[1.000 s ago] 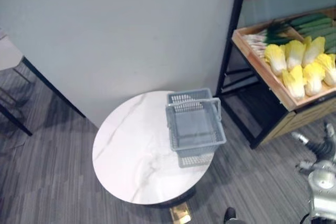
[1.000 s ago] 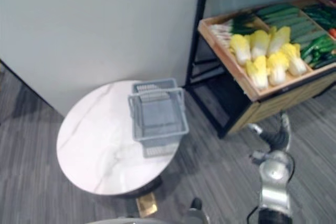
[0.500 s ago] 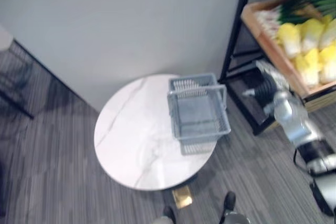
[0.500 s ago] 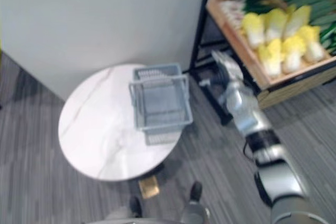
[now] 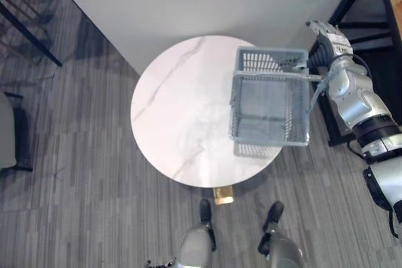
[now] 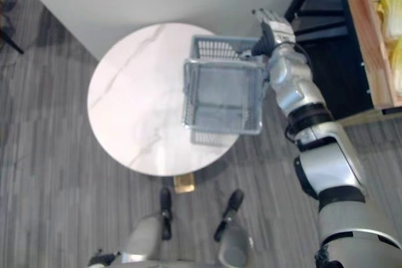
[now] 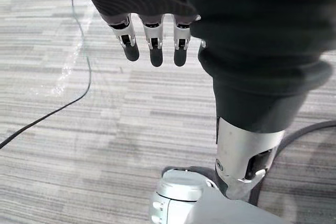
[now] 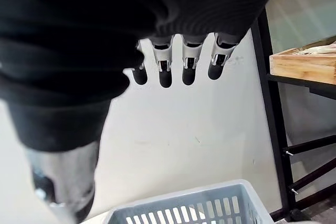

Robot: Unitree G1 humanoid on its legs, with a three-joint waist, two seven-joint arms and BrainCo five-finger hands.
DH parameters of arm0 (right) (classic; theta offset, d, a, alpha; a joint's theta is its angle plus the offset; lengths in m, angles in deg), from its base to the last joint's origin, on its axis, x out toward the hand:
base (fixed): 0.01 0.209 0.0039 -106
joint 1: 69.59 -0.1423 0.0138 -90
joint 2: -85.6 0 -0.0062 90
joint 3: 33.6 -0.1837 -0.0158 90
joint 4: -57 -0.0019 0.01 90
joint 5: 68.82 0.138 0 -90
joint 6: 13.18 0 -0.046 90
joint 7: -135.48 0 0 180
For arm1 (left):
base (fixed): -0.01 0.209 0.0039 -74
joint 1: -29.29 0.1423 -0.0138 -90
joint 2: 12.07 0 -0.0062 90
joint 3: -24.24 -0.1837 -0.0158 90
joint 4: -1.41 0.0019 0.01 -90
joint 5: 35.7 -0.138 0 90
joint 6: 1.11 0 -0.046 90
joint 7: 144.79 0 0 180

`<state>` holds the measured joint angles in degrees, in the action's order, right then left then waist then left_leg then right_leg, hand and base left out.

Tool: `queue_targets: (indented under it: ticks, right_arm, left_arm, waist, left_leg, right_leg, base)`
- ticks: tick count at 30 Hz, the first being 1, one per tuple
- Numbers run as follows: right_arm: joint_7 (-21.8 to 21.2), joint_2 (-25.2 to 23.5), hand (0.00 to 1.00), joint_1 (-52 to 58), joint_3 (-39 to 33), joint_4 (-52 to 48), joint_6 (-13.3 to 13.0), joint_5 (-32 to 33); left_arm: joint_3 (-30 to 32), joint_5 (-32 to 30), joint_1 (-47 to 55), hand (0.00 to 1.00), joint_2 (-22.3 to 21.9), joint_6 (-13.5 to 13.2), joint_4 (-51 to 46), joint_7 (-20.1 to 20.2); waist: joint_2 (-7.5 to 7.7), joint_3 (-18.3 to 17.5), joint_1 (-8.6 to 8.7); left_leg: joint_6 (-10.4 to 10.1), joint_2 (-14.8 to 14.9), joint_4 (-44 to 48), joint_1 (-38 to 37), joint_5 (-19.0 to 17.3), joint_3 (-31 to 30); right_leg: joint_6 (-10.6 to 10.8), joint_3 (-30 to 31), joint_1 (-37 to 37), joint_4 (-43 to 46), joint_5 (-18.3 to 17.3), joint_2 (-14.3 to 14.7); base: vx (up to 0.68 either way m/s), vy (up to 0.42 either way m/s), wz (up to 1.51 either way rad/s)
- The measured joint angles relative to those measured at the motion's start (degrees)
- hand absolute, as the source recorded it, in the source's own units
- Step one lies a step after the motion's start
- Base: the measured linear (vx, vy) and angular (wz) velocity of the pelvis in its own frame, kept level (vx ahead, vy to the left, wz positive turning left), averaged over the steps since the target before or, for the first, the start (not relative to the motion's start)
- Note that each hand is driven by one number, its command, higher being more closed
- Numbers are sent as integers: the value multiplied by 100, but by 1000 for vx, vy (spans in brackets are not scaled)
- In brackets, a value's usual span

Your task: Pick vegetable in the basket

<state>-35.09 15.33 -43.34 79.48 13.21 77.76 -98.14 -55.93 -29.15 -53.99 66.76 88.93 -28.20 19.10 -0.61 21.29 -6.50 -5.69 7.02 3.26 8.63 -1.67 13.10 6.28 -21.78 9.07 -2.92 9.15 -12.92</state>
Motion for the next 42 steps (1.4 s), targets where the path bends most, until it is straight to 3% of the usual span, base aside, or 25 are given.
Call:
queue_targets:
  ticks: [28,42]
  right_arm:
    - [-255,5,0,141,696,-108,-92,-217]
    - [-255,1,0,138,769,262,-62,-231]
  left_arm:
    - [-275,0,-137,0,158,-39,-176,-118]
    - [-290,1,-290,0,164,-77,-175,-118]
  waist:
    - [162,253,-13]
    - [169,268,-152]
  left_leg:
    - [23,14,82,187,33,-101]
    - [29,13,71,341,104,-223]
  right_leg:
    - [1,-7,102,17,-1,3]
    - [1,-113,175,29,-1,3]
  base:
    - [-3,4,1]
    - [2,6,4]
